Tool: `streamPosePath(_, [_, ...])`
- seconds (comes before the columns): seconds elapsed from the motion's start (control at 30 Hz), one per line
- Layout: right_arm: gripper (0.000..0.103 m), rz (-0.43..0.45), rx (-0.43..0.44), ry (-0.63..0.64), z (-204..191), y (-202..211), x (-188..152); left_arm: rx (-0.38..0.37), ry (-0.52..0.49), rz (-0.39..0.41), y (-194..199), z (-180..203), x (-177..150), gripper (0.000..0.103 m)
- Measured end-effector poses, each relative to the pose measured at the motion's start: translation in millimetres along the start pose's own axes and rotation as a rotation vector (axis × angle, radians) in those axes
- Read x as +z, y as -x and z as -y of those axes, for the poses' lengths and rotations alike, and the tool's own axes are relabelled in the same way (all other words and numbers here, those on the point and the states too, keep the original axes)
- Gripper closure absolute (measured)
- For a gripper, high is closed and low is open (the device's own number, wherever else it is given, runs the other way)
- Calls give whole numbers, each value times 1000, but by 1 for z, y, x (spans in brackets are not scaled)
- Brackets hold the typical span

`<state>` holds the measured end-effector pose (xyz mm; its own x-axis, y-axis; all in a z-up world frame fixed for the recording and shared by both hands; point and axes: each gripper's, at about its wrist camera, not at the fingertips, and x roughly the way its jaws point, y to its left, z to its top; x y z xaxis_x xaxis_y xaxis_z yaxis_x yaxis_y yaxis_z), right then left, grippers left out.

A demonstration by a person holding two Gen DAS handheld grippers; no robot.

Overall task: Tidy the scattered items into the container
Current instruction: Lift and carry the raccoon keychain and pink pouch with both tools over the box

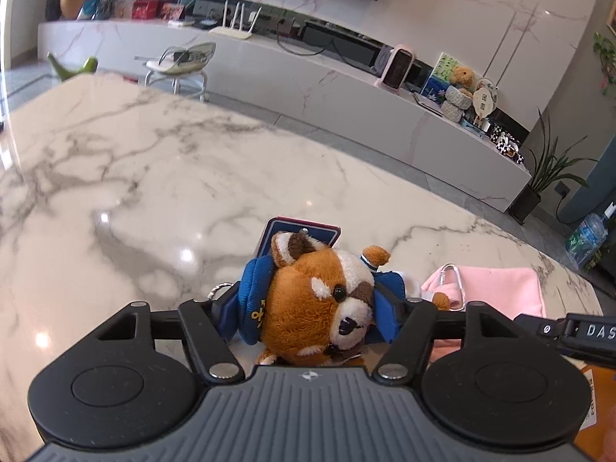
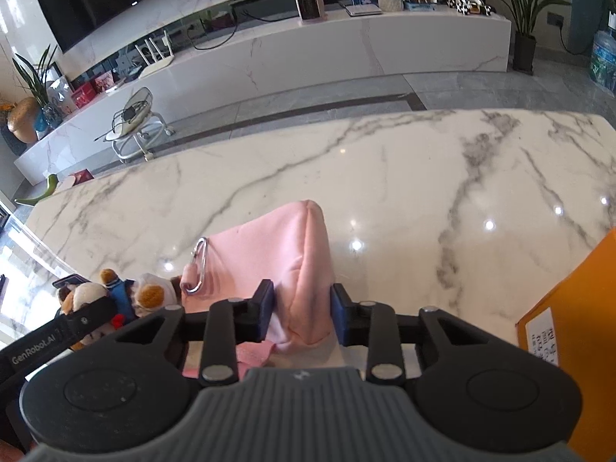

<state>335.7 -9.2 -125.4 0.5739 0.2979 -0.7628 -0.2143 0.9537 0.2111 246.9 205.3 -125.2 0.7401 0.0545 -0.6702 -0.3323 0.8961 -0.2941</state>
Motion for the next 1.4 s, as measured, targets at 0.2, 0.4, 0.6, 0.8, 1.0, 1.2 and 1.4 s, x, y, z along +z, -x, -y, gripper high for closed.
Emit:
streamPosePath(0.2, [72, 63, -12, 30, -7, 25, 2, 6, -28, 68, 26, 9, 9, 26])
streamPosePath(0.4, [73, 114, -3, 15, -2, 58, 1, 7, -29, 108, 63, 15, 15, 26])
streamPosePath(0.6, [72, 171, 20, -6, 0, 106, -8, -25, -26, 148, 107, 27, 12, 26])
streamPosePath(0.8, [72, 229, 35, -48, 10, 156, -22, -61, -65, 206, 155, 49, 10, 26])
streamPosePath(1.0, [72, 299, 20, -78, 29, 204, -36, -104, -110, 240, 189, 76, 1, 26])
streamPosePath(1.2, [72, 384, -2, -112, 58, 253, -53, -167, -188, 263, 213, 115, -14, 26])
streamPosePath(1.4, [72, 451, -48, -164, 101, 295, -76, -243, -261, 270, 226, 158, -33, 26])
